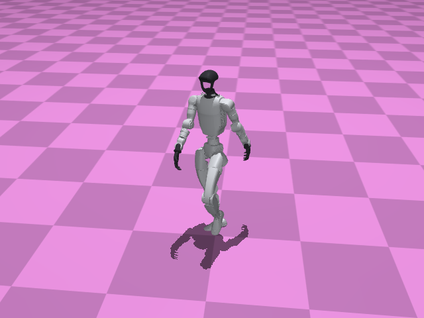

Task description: In place motions

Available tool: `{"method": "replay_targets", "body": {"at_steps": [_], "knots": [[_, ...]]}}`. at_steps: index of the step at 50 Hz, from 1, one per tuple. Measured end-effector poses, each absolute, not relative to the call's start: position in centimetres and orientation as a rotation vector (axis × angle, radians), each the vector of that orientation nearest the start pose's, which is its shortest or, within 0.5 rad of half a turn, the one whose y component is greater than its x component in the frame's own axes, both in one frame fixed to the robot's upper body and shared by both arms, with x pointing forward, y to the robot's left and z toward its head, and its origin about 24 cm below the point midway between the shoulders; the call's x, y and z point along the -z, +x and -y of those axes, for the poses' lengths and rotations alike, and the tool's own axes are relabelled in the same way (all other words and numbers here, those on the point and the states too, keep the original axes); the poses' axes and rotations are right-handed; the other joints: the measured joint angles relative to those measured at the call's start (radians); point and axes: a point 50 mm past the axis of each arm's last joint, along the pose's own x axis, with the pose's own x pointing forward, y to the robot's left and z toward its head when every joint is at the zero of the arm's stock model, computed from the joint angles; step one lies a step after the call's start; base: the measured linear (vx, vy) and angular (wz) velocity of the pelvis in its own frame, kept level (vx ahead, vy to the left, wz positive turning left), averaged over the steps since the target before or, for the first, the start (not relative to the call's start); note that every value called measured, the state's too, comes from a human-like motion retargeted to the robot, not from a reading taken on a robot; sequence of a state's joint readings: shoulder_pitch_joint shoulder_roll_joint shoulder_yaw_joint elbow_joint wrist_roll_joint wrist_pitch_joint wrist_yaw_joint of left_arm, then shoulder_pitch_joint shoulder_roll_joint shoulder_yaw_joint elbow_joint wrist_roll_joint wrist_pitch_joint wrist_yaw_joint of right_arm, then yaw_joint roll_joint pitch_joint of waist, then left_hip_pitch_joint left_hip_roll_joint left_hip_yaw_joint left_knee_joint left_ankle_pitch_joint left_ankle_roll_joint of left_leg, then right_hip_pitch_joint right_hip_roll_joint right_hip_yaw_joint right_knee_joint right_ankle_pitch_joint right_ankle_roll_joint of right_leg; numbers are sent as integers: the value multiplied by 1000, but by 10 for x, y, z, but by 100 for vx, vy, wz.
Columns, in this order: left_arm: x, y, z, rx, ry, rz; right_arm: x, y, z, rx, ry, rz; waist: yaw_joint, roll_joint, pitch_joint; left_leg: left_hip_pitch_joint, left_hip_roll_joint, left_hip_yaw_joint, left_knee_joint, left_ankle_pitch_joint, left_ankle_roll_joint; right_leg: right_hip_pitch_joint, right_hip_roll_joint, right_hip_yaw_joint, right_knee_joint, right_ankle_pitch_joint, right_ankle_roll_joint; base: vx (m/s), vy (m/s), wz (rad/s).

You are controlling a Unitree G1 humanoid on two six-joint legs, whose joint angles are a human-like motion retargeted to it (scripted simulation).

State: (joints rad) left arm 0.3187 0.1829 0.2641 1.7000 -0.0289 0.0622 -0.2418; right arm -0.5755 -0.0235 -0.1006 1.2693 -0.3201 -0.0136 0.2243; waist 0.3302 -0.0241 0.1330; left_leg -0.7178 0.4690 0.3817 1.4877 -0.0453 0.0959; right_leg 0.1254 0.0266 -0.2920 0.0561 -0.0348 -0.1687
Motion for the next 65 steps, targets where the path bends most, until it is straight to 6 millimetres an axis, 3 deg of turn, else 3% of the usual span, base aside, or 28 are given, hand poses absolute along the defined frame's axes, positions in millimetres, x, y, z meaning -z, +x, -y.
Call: {"method": "replay_targets", "body": {"at_steps": [7, 14, 19, 24, 30, 33, 35, 38, 40, 45, 48, 52, 55, 59, 62, 65], "knots": [[159, -104, -214, -313, -306, -1807, 112, 239, 122, -405, -143, -926, -135, -31, -86, 334, -203, 9, -492, 76, -86, -10, -48, -73, -11, -16, 47, 8, 5, 62], [165, -66, -236, -312, -183, -1686, 133, 203, 123, -415, -159, -1029, -213, -46, -135, 606, -331, 39, -966, 104, -157, -16, -62, -82, -9, -27, 82, 12, 3, 11], [167, -43, -242, -323, -174, -1615, 141, 188, 130, -421, -201, -1064, -263, -18, -142, 743, -378, 20, -1241, 22, -213, -13, -27, -95, 2, -39, 95, 11, 7, 11], [169, -31, -238, -308, -172, -1595, 151, 166, 145, -393, -247, -1114, -323, -12, -174, 776, -407, 32, -1366, -30, -197, -21, -32, -120, 12, -52, 121, 19, 17, 28], [171, -15, -225, -257, -132, -1614, 169, 106, 173, -372, -331, -1264, -334, -19, -190, 783, -435, 26, -1398, -52, -156, -40, -62, -126, 69, -65, 149, 24, 20, 8], [172, 0, -220, -181, -94, -1617, 177, 60, 184, -345, -341, -1400, -332, -24, -169, 803, -436, 27, -1398, -69, -138, -70, -82, -118, 174, -46, 153, 21, 14, -16], [173, 13, -212, -146, -95, -1608, 180, 28, 190, -328, -339, -1493, -343, -18, -153, 813, -427, 20, -1393, -80, -125, -114, -100, -116, 296, 34, 163, 20, 20, -18], [175, 56, -192, -131, -147, -1463, 179, -6, 200, -307, -361, -1594, -351, 6, -117, 812, -392, 51, -1375, -95, -117, -268, -138, -40, 595, 229, 177, -1, 17, -52], [171, 97, -179, -102, -160, -1320, 176, -27, 211, -287, -393, -1653, -398, 34, -87, 806, -365, 52, -1358, -98, -112, -389, -136, -8, 796, 265, 144, -7, 29, -5], [133, 204, -162, -101, -175, -977, 165, -71, 233, -253, -409, -1806, -556, 56, -8, 804, -350, 21, -1334, -110, -82, -640, -308, -143, 1215, 131, 6, -10, 18, 43], [100, 258, -150, -114, -212, -786, 154, -113, 239, -154, -352, -1923, -634, 70, 27, 824, -338, -24, -1349, -105, -60, -806, -325, -129, 1352, 110, 5, 3, 4, 80], [60, 303, -147, -101, -195, -615, 137, -152, 246, 13, -309, -2038, -707, 99, 45, 817, -299, -61, -1346, -105, -47, -945, -311, -135, 1387, 109, 24, 4, 0, 45], [40, 321, -152, -95, -138, -530, 130, -165, 248, 93, -279, -2087, -727, 103, 50, 815, -290, -57, -1344, -108, -43, -975, -307, -146, 1377, 100, 6, 1, 0, -6], [34, 325, -156, -103, -87, -488, 133, -159, 247, 103, -253, -2070, -715, 89, 41, 823, -306, -30, -1346, -114, -44, -919, -286, -130, 1326, 109, 21, 1, -1, -31], [44, 316, -156, -79, -57, -523, 141, -144, 244, 66, -252, -2019, -686, 74, 15, 831, -332, 1, -1362, -116, -49, -829, -271, -122, 1257, 121, 39, 3, -1, -52], [69, 292, -152, -59, -28, -617, 151, -121, 238, -1, -246, -1946, -632, 64, -23, 841, -354, 41, -1379, -119, -59, -681, -243, -115, 1124, 152, 59, 8, -4, -66]]}}
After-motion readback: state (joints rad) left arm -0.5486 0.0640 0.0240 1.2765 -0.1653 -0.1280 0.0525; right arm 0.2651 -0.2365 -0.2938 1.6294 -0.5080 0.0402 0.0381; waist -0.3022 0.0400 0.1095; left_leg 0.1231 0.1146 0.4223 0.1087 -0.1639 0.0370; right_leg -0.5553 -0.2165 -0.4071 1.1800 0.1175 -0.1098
